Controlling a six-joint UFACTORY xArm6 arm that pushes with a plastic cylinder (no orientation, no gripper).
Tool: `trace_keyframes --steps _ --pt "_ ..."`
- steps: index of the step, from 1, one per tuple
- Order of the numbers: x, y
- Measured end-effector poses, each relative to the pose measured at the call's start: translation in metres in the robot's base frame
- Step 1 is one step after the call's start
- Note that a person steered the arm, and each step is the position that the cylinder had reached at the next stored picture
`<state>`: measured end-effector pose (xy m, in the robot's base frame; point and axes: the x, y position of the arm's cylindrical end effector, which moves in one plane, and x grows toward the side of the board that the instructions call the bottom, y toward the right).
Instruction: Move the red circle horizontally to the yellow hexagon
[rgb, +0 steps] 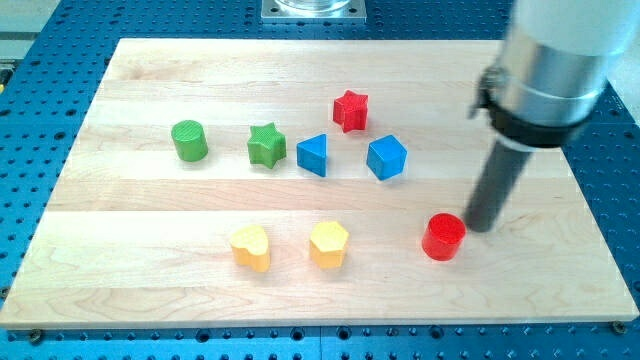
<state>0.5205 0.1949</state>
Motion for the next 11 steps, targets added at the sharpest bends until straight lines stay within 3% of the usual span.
trace_keyframes --steps 4,5,6,8,9,10,11 --pt "0.033 -0.070" --pt "-0.005 -0.032" --pt "-0.090 -0.015" --pt "-0.240 -0.072" --pt "-0.279 -0.125" --pt "-0.264 -0.194" --pt "-0.222 -0.235"
